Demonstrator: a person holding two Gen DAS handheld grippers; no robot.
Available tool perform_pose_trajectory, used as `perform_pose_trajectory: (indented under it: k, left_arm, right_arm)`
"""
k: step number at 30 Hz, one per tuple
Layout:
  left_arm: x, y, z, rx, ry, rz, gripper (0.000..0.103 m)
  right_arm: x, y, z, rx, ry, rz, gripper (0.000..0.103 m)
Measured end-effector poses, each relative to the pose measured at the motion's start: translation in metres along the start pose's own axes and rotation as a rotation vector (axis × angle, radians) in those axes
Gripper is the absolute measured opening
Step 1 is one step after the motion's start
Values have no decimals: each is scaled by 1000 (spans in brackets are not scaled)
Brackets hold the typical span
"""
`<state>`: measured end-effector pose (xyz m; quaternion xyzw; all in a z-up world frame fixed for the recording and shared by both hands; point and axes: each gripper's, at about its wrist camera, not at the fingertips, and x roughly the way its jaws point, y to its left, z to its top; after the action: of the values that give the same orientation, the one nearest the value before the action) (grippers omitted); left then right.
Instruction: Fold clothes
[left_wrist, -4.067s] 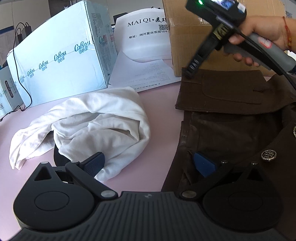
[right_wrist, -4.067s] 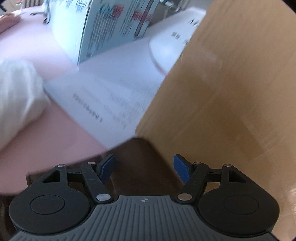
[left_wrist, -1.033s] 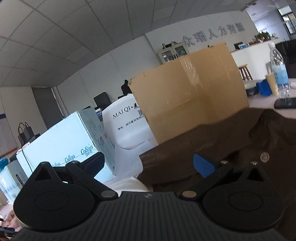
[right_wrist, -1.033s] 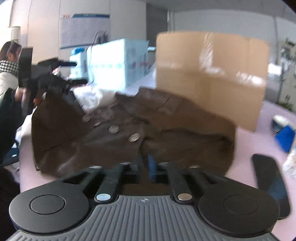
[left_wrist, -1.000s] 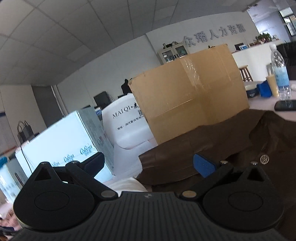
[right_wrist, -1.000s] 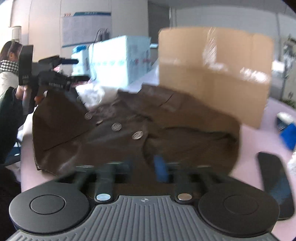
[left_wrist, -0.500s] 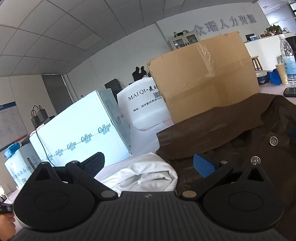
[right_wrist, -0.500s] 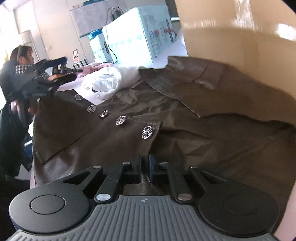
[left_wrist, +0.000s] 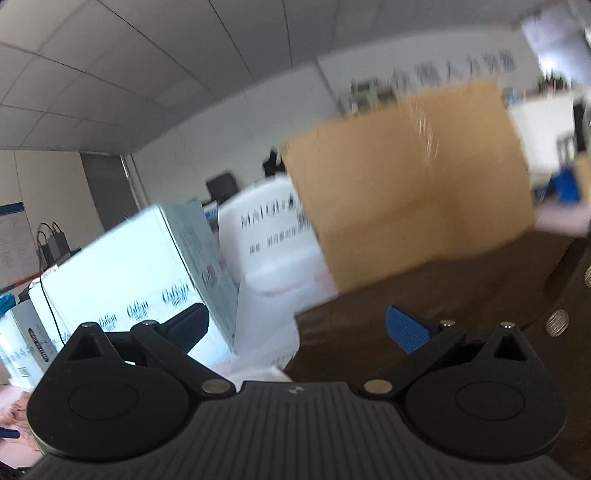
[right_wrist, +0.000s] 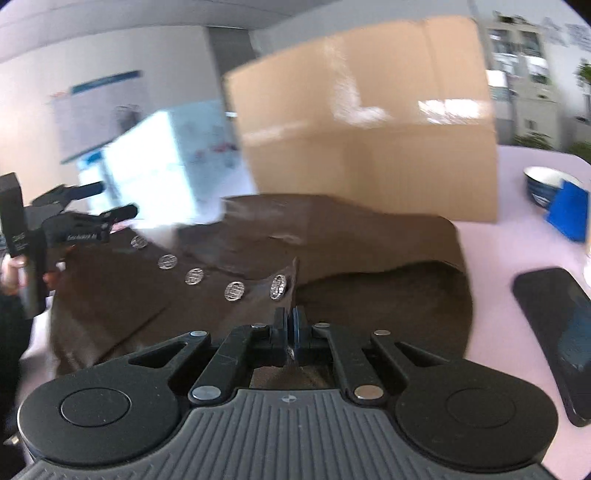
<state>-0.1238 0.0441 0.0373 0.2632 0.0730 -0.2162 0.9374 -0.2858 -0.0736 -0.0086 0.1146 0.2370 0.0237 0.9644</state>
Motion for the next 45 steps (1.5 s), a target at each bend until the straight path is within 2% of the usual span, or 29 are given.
perform_pose_trajectory:
  k: [2, 5, 8, 10, 11, 12, 15, 18, 21, 23, 25, 27, 32, 37, 43, 45]
  left_arm:
    - [22, -5, -9, 23, 83, -6, 103]
    - [39, -5, -25, 34, 190, -64, 103]
    - [31, 2, -37, 39, 209, -76, 103]
    - [15, 11, -43, 30, 202, -102, 103]
    - [3, 17, -47, 17, 197, -135, 103]
    - [-7, 21, -50, 10, 194, -158, 103]
    - [-43, 27, -64, 34, 180, -237, 103]
    - [-75, 14, -74, 88, 131, -225, 103]
    - [-96, -2, -78, 113, 87, -265, 103]
    - [-102, -12, -82, 153, 68, -285, 103]
    - [-100, -19, -86, 178, 68, -275, 103]
    - [-94, -18, -86, 134, 77, -277, 103]
    - [-77, -1, -85, 3, 132, -374, 103]
    - [-75, 3, -87, -35, 145, -420, 103]
    - [-75, 1, -89, -34, 139, -433, 103]
    - [-76, 0, -88, -30, 138, -432, 103]
  right_arm:
    - [9, 1, 0, -6, 9, -28, 3]
    - [25, 4, -5, -34, 50, -88, 3]
    - [28, 6, -10, -45, 69, -119, 5]
    - [20, 8, -12, -33, 50, -127, 22]
    - [9, 8, -13, -20, 28, -109, 49]
    - [-8, 8, -14, -2, -3, -80, 65]
    - [-48, 15, -23, -25, -39, -41, 66]
    - [-69, 31, -36, -151, -17, -76, 66]
    - [-83, 52, -59, -288, 29, -103, 66]
    - [-84, 61, -73, -324, 50, -135, 65]
    - [-80, 62, -83, -334, 62, -182, 64]
    - [-80, 59, -89, -323, 70, -218, 63]
    - [-87, 48, -98, -279, 90, -318, 63]
    - [-96, 46, -100, -282, 92, -353, 63]
    - [-106, 56, -106, -421, 118, -422, 60]
    - [-103, 61, -107, -475, 127, -448, 54]
